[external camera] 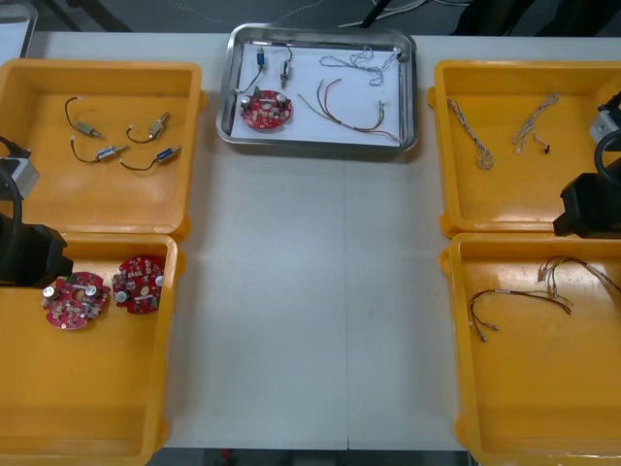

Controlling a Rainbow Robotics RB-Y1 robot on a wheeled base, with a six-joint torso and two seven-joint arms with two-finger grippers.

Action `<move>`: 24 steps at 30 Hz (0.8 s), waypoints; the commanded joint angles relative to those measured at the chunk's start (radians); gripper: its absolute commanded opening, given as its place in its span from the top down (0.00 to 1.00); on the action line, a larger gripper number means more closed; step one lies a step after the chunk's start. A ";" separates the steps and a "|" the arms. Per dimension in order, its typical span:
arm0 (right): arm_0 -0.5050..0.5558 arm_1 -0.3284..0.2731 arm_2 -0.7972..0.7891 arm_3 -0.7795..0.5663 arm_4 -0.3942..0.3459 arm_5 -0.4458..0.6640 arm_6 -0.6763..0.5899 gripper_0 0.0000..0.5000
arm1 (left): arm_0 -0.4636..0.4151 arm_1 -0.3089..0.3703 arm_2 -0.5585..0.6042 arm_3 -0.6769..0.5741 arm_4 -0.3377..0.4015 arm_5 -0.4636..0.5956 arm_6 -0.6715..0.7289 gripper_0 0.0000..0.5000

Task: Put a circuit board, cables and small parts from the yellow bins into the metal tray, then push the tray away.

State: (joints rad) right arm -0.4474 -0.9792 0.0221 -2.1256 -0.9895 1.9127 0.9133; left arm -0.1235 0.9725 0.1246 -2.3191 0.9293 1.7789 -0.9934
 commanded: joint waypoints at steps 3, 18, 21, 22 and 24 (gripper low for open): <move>0.090 -0.016 -0.076 -0.059 0.063 0.007 0.027 0.00 | 0.016 0.045 0.026 -0.022 0.006 0.008 -0.070 0.00; 0.187 0.077 -0.113 -0.057 0.178 -0.061 0.159 0.00 | 0.016 0.045 0.026 -0.022 0.006 0.008 -0.070 0.00; 0.208 0.093 -0.123 -0.053 0.187 -0.081 0.200 0.00 | 0.016 0.045 0.026 -0.022 0.006 0.008 -0.070 0.00; 0.217 0.100 -0.133 -0.051 0.184 -0.087 0.205 0.00 | 0.016 0.045 0.026 -0.022 0.006 0.008 -0.070 0.00; 0.231 0.108 -0.140 -0.050 0.180 -0.100 0.211 0.00 | 0.016 0.045 0.026 -0.022 0.006 0.008 -0.070 0.00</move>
State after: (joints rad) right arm -0.2522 -0.8940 -0.0669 -2.1573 -0.8106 1.8318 1.1288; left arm -0.1231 0.9725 0.1246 -2.3191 0.9293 1.7789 -0.9934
